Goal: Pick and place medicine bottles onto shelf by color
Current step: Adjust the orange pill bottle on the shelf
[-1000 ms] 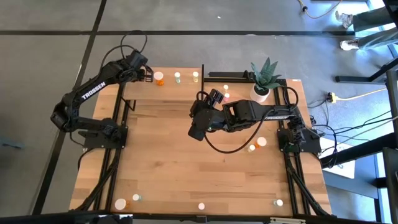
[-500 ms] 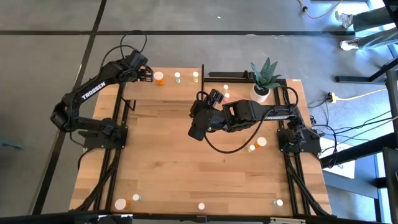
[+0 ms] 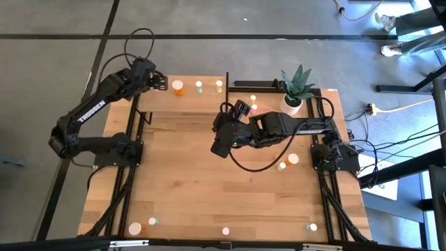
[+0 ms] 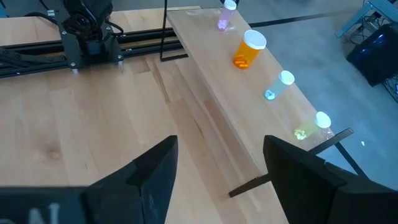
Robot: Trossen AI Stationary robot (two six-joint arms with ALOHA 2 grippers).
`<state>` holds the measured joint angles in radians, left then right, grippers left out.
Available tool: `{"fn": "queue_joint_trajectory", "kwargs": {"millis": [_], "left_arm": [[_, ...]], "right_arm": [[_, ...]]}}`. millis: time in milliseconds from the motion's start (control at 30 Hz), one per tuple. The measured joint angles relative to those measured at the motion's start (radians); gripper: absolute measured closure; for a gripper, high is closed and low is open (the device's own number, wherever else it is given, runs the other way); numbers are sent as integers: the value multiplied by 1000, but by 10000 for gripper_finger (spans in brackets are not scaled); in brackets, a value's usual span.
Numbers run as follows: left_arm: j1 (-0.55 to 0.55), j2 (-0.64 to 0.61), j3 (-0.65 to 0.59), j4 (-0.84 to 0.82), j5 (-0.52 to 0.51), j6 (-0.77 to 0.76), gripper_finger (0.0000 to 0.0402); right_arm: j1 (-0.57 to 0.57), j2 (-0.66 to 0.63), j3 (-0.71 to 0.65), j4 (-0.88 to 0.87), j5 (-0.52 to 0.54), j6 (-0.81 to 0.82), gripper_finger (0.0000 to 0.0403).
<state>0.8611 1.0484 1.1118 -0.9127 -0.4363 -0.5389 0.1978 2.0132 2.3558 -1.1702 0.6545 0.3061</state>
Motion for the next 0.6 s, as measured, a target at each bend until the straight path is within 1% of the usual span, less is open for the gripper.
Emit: {"fn": "queue_joint_trajectory", "kwargs": {"millis": [67,300,367,433,600], "left_arm": [[-20,-22,0,3,34,16,194],[-118,-82,0,6,218,44,200],[-149,-85,0,6,250,34,203],[-174,-80,0,3,266,22,208],[-212,-60,0,-25,266,25,222]], "right_arm": [[0,0,0,0,-2,0,166],[0,0,0,0,-2,0,166],[0,0,0,0,-2,0,166],[0,0,0,0,-2,0,166],[0,0,0,0,-3,0,166]]}}
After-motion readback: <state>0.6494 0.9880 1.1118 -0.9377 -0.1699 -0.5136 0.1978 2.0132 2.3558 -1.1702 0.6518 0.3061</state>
